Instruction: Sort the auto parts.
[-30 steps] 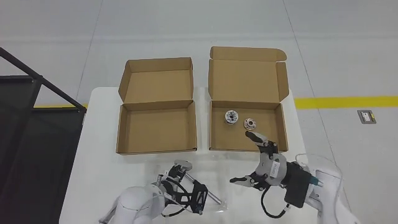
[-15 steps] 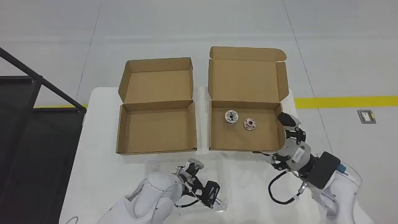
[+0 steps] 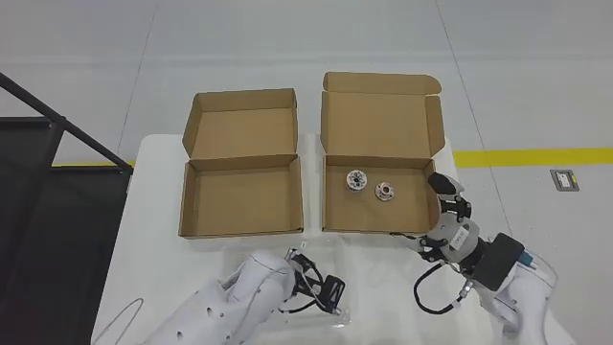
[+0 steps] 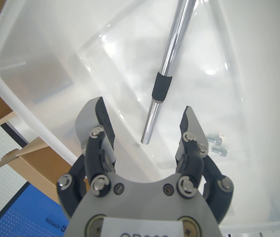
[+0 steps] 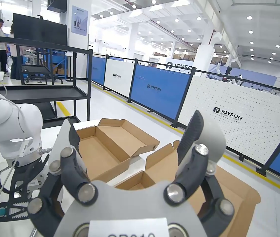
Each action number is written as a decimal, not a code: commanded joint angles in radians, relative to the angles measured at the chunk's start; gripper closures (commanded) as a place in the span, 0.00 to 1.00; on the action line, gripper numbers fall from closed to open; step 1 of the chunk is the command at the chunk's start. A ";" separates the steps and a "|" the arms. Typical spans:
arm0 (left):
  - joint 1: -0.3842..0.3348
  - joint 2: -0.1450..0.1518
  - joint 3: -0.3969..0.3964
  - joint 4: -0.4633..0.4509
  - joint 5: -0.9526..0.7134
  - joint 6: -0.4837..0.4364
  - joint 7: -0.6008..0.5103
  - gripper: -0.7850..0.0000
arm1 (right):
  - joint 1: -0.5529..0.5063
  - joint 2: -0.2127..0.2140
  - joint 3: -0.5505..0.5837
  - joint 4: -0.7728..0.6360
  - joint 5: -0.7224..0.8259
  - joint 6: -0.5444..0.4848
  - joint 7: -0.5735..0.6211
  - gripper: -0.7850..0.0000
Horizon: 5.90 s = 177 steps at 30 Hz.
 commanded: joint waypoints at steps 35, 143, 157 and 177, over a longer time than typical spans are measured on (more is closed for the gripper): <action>-0.202 -0.054 0.227 0.203 -0.285 0.039 -0.087 0.58 | 0.000 0.000 0.000 0.000 0.000 0.000 0.000 0.00; -0.358 0.071 -0.001 0.475 0.094 0.020 0.089 1.00 | 0.000 0.000 0.000 0.000 0.000 0.000 0.000 0.00; -0.387 -0.005 0.017 0.558 0.178 0.083 0.220 1.00 | 0.000 0.000 0.000 0.000 0.000 0.000 0.000 0.00; -0.377 -0.063 -0.033 0.633 0.250 0.076 0.274 0.22 | 0.000 0.000 0.000 0.000 0.000 0.000 0.000 0.00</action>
